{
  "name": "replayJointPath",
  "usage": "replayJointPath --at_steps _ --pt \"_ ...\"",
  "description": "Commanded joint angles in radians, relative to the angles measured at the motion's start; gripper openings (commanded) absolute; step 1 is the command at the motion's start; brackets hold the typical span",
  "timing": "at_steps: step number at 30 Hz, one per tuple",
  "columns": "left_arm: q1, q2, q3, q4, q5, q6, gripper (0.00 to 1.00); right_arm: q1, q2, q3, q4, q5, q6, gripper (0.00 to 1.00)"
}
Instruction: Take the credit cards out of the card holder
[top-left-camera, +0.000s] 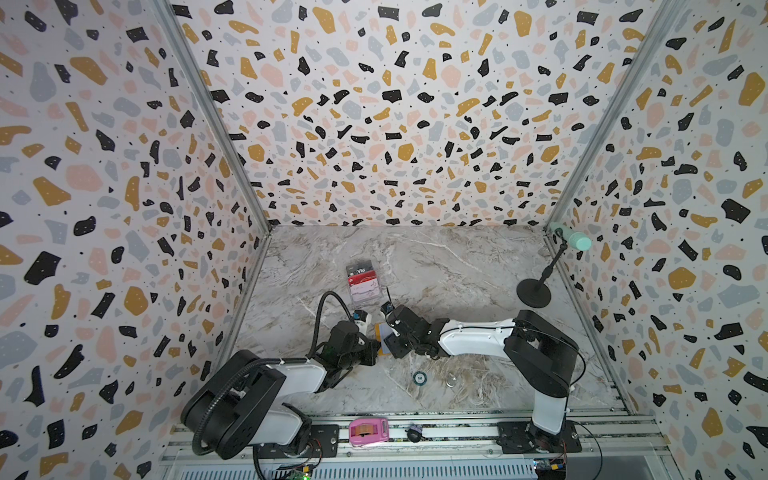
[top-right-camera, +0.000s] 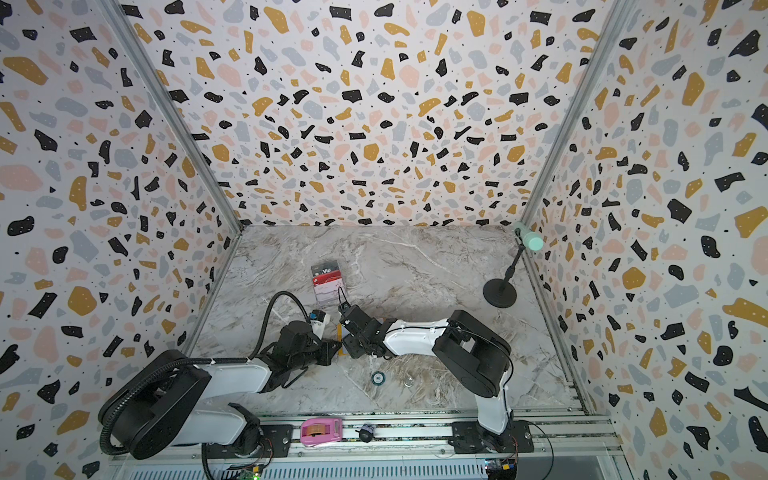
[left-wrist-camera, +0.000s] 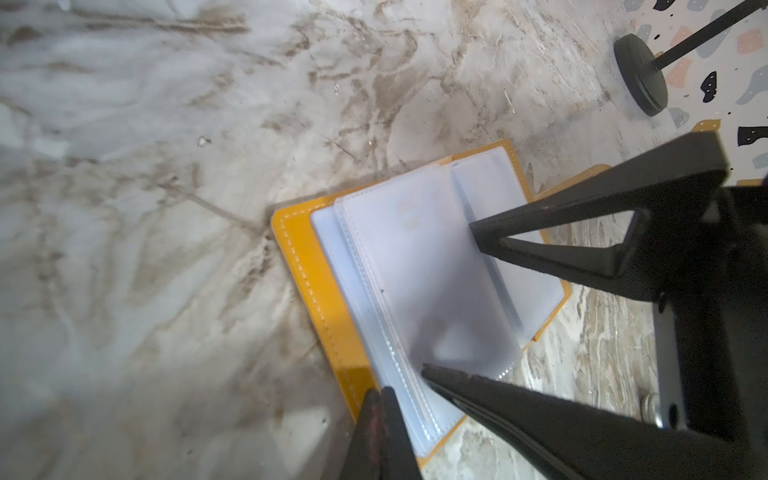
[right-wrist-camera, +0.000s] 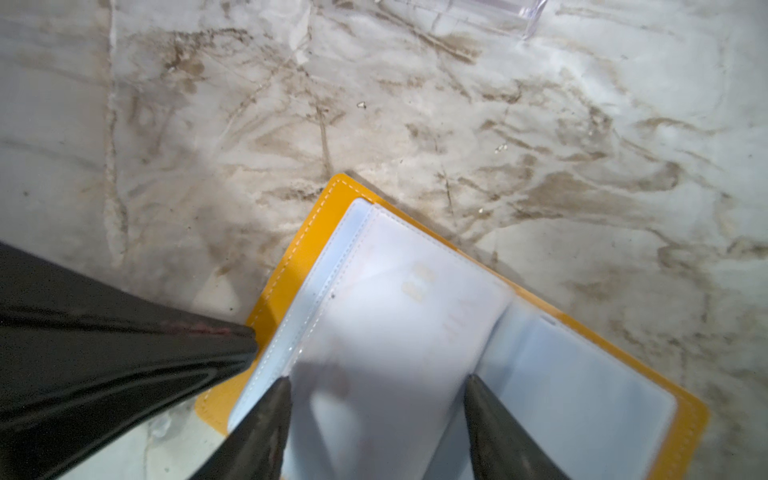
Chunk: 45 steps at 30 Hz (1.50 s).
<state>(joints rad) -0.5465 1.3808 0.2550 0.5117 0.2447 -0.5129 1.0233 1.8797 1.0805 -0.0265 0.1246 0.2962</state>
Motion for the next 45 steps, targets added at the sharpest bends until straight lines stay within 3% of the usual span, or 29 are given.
replayJointPath --at_steps 1,6,12,23,45 --pt "-0.006 0.023 -0.013 -0.007 -0.015 0.002 0.00 0.003 -0.029 -0.020 0.001 -0.024 0.006 0.71" --pt "-0.006 0.031 -0.013 -0.003 -0.015 0.002 0.00 0.003 -0.027 -0.022 0.012 -0.035 0.008 0.79" --pt "-0.006 0.034 -0.011 -0.004 -0.016 0.004 0.00 0.009 0.002 -0.019 0.001 -0.017 0.006 0.79" --pt "-0.006 0.037 -0.008 -0.013 -0.019 0.007 0.00 0.011 -0.018 -0.055 -0.005 0.044 0.016 0.60" --pt "-0.006 0.036 -0.005 -0.027 -0.015 0.016 0.00 -0.042 -0.132 -0.125 -0.036 0.143 0.055 0.58"
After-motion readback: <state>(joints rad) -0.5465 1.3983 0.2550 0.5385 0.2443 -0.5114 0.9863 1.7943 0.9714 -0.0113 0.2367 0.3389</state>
